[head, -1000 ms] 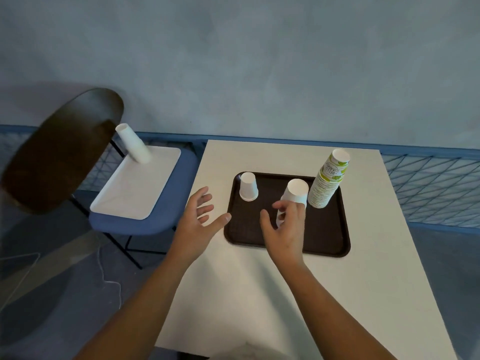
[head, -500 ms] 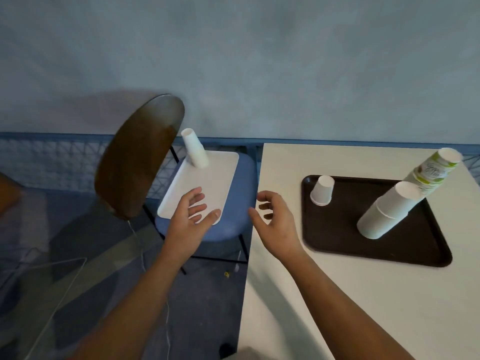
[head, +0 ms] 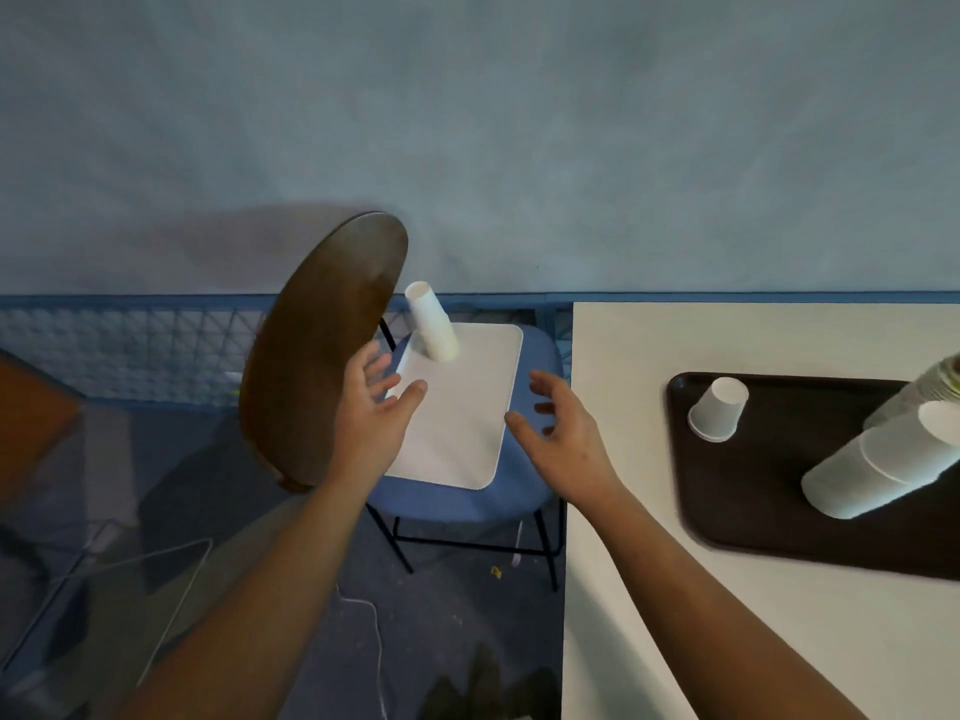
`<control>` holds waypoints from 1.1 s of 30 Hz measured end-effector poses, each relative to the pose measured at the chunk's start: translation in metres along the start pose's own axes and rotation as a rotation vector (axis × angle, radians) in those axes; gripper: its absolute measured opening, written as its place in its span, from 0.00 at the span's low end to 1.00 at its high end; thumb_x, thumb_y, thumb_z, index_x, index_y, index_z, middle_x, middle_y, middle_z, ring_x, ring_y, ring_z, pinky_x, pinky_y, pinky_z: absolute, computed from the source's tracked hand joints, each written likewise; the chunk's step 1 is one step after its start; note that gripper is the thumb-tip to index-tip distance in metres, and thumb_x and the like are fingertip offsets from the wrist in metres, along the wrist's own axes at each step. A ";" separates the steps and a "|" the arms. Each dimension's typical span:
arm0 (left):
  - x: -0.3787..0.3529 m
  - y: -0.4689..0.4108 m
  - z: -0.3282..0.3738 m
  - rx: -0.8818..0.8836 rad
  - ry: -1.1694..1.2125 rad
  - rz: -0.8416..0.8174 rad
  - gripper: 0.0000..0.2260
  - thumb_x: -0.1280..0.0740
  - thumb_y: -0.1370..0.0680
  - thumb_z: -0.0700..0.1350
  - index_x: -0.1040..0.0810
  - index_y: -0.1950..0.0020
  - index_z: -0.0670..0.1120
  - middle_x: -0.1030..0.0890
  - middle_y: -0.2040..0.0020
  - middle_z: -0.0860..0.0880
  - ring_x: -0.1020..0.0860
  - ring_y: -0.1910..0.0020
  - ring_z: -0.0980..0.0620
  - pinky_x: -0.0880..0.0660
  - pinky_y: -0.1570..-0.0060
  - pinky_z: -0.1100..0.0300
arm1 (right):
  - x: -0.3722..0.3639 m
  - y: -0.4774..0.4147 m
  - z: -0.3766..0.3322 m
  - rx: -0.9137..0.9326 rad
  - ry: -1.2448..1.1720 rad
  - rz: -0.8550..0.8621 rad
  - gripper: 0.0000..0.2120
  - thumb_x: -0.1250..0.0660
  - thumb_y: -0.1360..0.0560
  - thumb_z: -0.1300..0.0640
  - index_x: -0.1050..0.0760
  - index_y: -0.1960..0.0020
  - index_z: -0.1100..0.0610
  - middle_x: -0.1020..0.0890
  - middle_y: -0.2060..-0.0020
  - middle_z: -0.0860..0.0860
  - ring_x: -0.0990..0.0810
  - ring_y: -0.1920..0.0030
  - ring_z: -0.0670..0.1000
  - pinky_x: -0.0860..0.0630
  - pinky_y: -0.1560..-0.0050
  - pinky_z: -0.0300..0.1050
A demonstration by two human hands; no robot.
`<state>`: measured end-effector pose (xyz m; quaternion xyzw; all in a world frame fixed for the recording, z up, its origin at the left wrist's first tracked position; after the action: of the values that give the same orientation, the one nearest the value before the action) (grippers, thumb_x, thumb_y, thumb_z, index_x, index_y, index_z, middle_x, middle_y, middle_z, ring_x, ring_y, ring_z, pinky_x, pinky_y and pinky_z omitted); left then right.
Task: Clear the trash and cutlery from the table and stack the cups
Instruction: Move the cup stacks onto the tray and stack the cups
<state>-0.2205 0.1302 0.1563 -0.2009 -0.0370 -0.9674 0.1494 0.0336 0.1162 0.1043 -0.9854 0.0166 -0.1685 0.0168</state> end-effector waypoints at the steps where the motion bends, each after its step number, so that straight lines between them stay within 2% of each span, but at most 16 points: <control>1: 0.000 -0.012 0.001 0.001 0.011 0.005 0.33 0.24 0.23 0.45 0.35 0.22 0.56 0.26 0.27 0.54 0.23 0.32 0.55 0.27 0.41 0.66 | -0.002 -0.009 -0.001 -0.001 0.009 0.002 0.30 0.29 0.22 0.47 0.35 0.24 0.49 0.26 0.31 0.44 0.25 0.38 0.45 0.26 0.39 0.42; 6: -0.009 -0.092 -0.004 0.012 -0.010 0.014 0.39 0.22 0.24 0.45 0.39 0.19 0.55 0.30 0.22 0.48 0.24 0.30 0.50 0.25 0.31 0.51 | -0.021 -0.049 0.001 -0.023 0.060 0.014 0.30 0.29 0.22 0.46 0.36 0.24 0.47 0.27 0.30 0.44 0.26 0.36 0.45 0.25 0.36 0.47; 9: -0.022 -0.156 -0.020 0.021 -0.104 -0.012 0.42 0.20 0.27 0.47 0.39 0.19 0.60 0.32 0.21 0.48 0.27 0.26 0.46 0.27 0.29 0.46 | -0.039 -0.076 0.004 -0.045 0.115 0.015 0.31 0.30 0.22 0.47 0.37 0.23 0.50 0.28 0.28 0.47 0.26 0.34 0.47 0.26 0.34 0.48; 12: -0.045 -0.216 -0.038 0.050 -0.209 -0.101 0.45 0.19 0.30 0.47 0.39 0.19 0.61 0.35 0.22 0.47 0.28 0.26 0.43 0.28 0.29 0.46 | -0.059 -0.104 0.011 -0.100 0.179 0.042 0.32 0.30 0.22 0.47 0.37 0.22 0.51 0.29 0.27 0.49 0.27 0.32 0.50 0.27 0.31 0.50; 15: -0.070 -0.260 -0.045 -0.006 -0.350 -0.206 0.45 0.19 0.29 0.47 0.39 0.18 0.60 0.36 0.22 0.45 0.31 0.26 0.43 0.31 0.27 0.47 | -0.080 -0.127 0.018 -0.151 0.216 0.047 0.33 0.29 0.22 0.46 0.37 0.22 0.51 0.28 0.27 0.50 0.27 0.30 0.52 0.27 0.30 0.56; 18: -0.090 -0.291 -0.054 -0.077 -0.514 -0.306 0.45 0.20 0.28 0.50 0.40 0.18 0.60 0.37 0.20 0.45 0.33 0.24 0.41 0.32 0.27 0.45 | -0.098 -0.144 0.022 -0.167 0.244 0.047 0.33 0.29 0.22 0.46 0.37 0.22 0.52 0.29 0.26 0.51 0.27 0.30 0.53 0.26 0.30 0.56; 22: -0.107 -0.308 -0.072 -0.099 -0.609 -0.438 0.39 0.22 0.25 0.50 0.38 0.18 0.56 0.32 0.22 0.45 0.30 0.26 0.40 0.30 0.28 0.44 | -0.115 -0.158 0.023 -0.173 0.266 0.043 0.33 0.29 0.22 0.47 0.37 0.22 0.52 0.29 0.27 0.51 0.27 0.31 0.52 0.25 0.32 0.53; 26: -0.110 -0.307 -0.081 -0.142 -0.578 -0.474 0.30 0.25 0.23 0.48 0.29 0.23 0.55 0.26 0.27 0.46 0.26 0.31 0.42 0.27 0.32 0.46 | -0.123 -0.175 0.024 -0.183 0.296 0.026 0.33 0.29 0.22 0.48 0.37 0.22 0.53 0.29 0.27 0.52 0.27 0.31 0.53 0.27 0.32 0.51; 31: -0.117 -0.276 -0.076 -0.156 -0.595 -0.583 0.28 0.24 0.25 0.51 0.26 0.26 0.57 0.22 0.30 0.48 0.24 0.33 0.43 0.23 0.35 0.46 | -0.134 -0.188 0.028 -0.237 0.326 -0.031 0.34 0.29 0.22 0.51 0.40 0.21 0.55 0.30 0.26 0.54 0.26 0.31 0.55 0.28 0.35 0.47; 33: -0.120 -0.257 -0.077 -0.133 -0.557 -0.617 0.30 0.22 0.26 0.49 0.26 0.25 0.54 0.22 0.29 0.49 0.24 0.32 0.44 0.25 0.34 0.50 | -0.142 -0.188 0.033 -0.247 0.354 -0.083 0.36 0.28 0.23 0.53 0.41 0.20 0.54 0.31 0.26 0.55 0.26 0.32 0.56 0.27 0.35 0.49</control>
<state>-0.2226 0.3978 0.0348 -0.4437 -0.0717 -0.8757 -0.1765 -0.0839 0.3102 0.0337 -0.9349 -0.0006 -0.3360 -0.1142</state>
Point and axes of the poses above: each hand's wrist, its own y-axis away from the middle knuckle, its own x-axis out of the back of the hand, z = x × y, the point moved 9 cm from there along -y, towards the middle knuckle
